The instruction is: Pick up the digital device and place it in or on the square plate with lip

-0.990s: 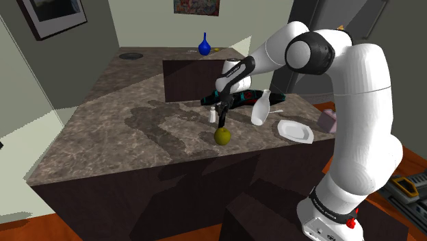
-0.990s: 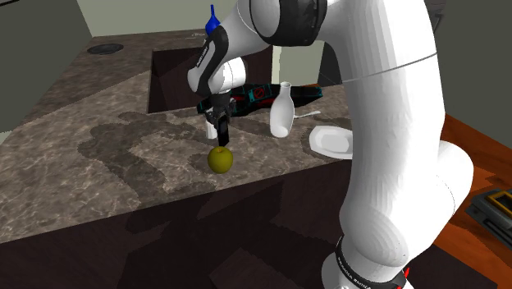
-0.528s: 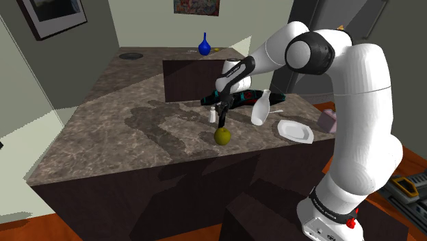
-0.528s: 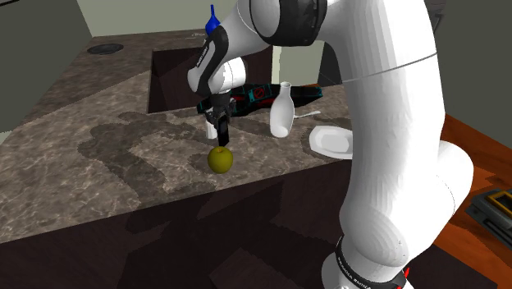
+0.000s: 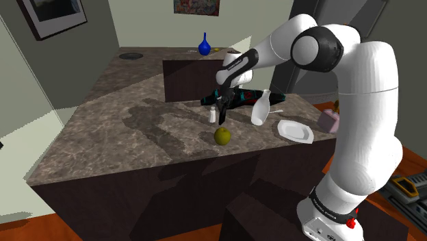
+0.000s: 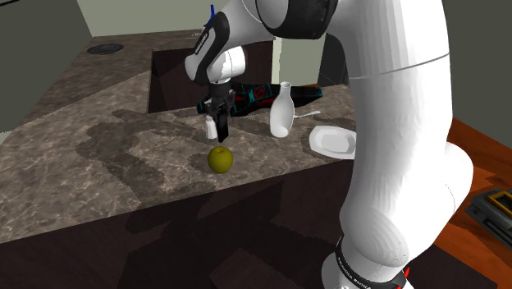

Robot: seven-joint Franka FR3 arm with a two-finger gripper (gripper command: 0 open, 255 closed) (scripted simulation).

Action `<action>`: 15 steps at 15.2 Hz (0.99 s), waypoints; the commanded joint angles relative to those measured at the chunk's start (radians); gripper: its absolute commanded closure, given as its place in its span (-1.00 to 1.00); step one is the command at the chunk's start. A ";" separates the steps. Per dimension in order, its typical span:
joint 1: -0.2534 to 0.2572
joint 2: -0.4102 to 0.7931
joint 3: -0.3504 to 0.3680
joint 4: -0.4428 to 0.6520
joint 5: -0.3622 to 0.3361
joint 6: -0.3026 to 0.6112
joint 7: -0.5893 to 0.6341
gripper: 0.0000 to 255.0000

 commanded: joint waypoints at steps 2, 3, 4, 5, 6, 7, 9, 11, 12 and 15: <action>0.000 -0.025 -0.002 0.006 -0.002 -0.031 0.000 1.00; 0.001 -0.033 -0.002 0.009 -0.003 -0.042 0.000 1.00; 0.001 -0.041 -0.003 0.011 -0.004 -0.052 0.001 1.00; 0.001 -0.048 -0.003 0.014 -0.004 -0.063 0.001 1.00; 0.002 -0.056 -0.003 0.018 -0.005 -0.073 0.002 1.00; 0.002 -0.063 -0.004 0.021 -0.006 -0.084 0.002 1.00; 0.002 -0.077 -0.005 0.029 -0.007 -0.106 0.003 1.00; -0.023 -0.120 -0.013 -0.031 -0.002 -0.089 -0.035 1.00; -0.036 -0.141 -0.018 -0.059 0.001 -0.081 -0.055 1.00; -0.074 -0.198 -0.034 -0.135 0.009 -0.063 -0.116 1.00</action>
